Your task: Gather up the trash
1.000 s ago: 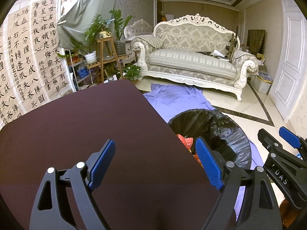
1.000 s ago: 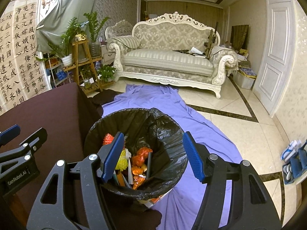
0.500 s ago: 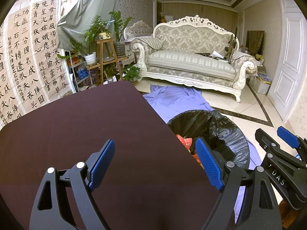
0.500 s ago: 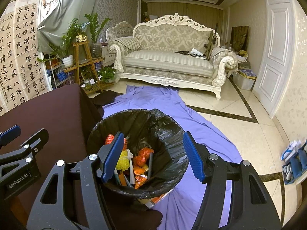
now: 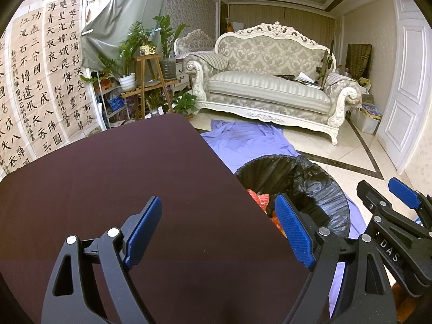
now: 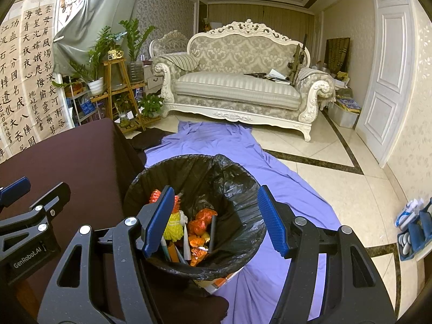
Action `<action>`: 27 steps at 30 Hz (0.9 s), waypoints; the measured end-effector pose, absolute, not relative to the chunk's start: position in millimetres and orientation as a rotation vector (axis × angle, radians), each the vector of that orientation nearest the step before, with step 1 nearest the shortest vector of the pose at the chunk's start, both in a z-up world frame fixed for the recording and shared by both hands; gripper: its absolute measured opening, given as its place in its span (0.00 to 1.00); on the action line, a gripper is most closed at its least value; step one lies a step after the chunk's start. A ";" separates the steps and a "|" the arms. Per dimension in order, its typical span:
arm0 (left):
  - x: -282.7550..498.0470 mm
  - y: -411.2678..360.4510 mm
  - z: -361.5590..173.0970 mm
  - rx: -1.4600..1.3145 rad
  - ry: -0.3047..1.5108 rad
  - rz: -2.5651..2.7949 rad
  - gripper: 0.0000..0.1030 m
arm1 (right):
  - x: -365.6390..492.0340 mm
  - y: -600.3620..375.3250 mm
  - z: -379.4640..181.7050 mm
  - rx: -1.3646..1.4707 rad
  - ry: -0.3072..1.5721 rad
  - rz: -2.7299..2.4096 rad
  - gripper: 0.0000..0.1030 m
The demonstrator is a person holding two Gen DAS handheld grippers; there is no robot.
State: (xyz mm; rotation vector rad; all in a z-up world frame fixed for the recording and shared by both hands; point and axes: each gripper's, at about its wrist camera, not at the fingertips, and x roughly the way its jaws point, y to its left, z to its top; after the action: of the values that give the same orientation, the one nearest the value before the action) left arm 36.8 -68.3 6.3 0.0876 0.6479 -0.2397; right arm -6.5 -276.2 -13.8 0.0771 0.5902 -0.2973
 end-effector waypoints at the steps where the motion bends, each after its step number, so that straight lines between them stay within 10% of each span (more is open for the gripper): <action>1: 37.2 -67.7 5.8 0.089 0.646 -0.240 0.81 | -7.1 -276.1 -13.7 0.077 0.590 -0.297 0.60; 27: 35.9 -68.8 5.0 0.091 0.646 -0.242 0.81 | -7.9 -273.9 -14.0 0.076 0.588 -0.298 0.60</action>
State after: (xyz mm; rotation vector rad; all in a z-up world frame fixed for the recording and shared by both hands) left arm 35.9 -68.8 5.0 0.0907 0.6463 -0.2420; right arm -7.9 -273.9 -14.0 0.0759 0.5883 -0.2982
